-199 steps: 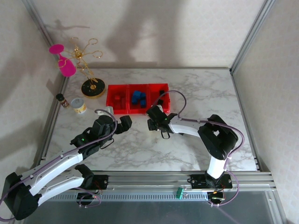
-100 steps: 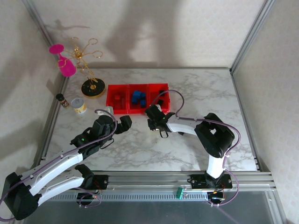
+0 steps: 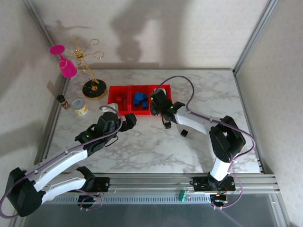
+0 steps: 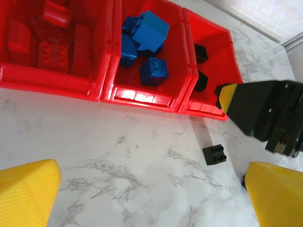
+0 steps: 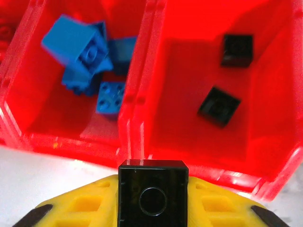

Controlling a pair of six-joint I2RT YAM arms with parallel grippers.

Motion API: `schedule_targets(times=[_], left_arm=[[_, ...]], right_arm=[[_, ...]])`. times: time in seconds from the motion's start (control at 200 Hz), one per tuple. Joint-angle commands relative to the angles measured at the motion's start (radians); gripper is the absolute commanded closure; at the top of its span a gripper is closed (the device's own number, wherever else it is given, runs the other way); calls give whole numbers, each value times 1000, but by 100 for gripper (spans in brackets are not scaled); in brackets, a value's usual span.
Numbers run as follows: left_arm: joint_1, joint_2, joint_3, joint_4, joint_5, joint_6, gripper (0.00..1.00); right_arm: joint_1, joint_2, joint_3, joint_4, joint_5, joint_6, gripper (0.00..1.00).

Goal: Sort the legos into containers by color
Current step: Place the lego in the container.

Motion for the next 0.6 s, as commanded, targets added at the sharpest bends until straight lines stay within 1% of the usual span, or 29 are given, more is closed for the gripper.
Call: schedule_targets(times=[0.0, 0.16, 0.18, 0.25, 0.426, 0.596], left_arm=[[2, 37, 43, 42, -7, 24, 0], [3, 85, 65, 75, -8, 25, 1], [4, 91, 66, 78, -9, 27, 0], [4, 106, 74, 85, -9, 28, 0], [5, 120, 88, 91, -4, 35, 0], [8, 113, 87, 86, -9, 39, 0]], right_arm=[[-39, 61, 77, 9, 29, -41, 72], [-51, 142, 178, 16, 60, -83, 70], [-78, 151, 185, 19, 64, -84, 70], [-101, 190, 216, 17, 60, -85, 70], [-130, 265, 282, 3, 66, -87, 68], [-134, 260, 295, 12, 31, -107, 58]])
